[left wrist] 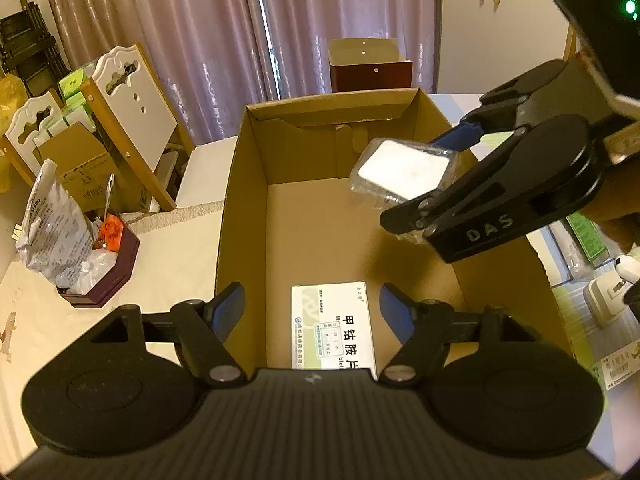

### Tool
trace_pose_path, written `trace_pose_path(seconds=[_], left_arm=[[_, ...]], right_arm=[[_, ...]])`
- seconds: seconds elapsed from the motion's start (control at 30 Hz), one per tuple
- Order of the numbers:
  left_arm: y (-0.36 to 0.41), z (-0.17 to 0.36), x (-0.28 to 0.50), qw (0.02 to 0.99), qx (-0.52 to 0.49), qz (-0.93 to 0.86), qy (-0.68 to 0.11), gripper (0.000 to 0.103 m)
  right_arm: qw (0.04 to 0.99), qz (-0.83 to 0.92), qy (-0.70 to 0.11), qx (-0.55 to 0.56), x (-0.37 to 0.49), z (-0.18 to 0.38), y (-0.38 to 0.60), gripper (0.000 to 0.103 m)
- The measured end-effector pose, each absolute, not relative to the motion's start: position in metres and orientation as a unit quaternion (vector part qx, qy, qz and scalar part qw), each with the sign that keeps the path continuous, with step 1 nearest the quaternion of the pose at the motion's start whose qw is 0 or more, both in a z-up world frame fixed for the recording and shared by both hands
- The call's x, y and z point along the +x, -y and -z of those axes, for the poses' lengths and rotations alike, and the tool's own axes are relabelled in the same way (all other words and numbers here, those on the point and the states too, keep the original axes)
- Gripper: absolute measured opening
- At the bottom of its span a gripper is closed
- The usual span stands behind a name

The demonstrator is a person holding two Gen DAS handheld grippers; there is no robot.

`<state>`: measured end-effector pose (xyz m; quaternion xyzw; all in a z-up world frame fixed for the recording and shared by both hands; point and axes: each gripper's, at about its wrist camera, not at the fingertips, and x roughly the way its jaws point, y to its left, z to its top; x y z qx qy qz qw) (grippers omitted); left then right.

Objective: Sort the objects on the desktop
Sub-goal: 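Open the left tool to drop the medicine box while the right tool drops the package, then move both tools back toward the remaining items on the table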

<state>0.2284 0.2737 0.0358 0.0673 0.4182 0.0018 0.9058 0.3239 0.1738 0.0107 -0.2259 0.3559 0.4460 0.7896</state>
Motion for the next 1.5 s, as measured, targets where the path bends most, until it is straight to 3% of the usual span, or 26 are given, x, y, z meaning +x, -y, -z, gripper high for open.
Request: trace_pose_path(seconds=[0.27,0.3,0.33,0.37,0.93,1.17,1.5], left_arm=[[-0.275,-0.034,0.226,0.904,0.069,0.001,-0.422,0.073],[-0.275,-0.034,0.226,0.904,0.069,0.001,-0.422,0.073],[-0.275,-0.034,0.226,0.904,0.07,0.001,-0.423,0.073],[-0.275,-0.033,0.226,0.904,0.071,0.001,-0.423,0.073],[-0.261,-0.042,0.221,0.912,0.067,0.006,-0.405,0.073],[-0.233,-0.063,0.211,0.925,0.063,0.027,-0.373,0.073],[-0.16,-0.089,0.196,0.932,0.089,0.078,-0.344,0.076]], right_arm=[[0.788,-0.446,-0.355,-0.233,0.324,0.0,-0.176,0.07],[0.79,-0.444,-0.354,-0.23,0.325,0.0,-0.176,0.072],[0.791,-0.444,-0.355,-0.226,0.326,0.0,-0.175,0.085],[0.795,-0.442,-0.352,-0.221,0.326,-0.001,-0.174,0.09],[0.837,-0.423,-0.304,-0.165,0.314,-0.048,-0.113,0.09],[0.868,-0.372,-0.304,-0.127,0.286,-0.059,-0.027,0.09],[0.888,-0.264,-0.361,-0.109,0.237,-0.027,0.117,0.09]])
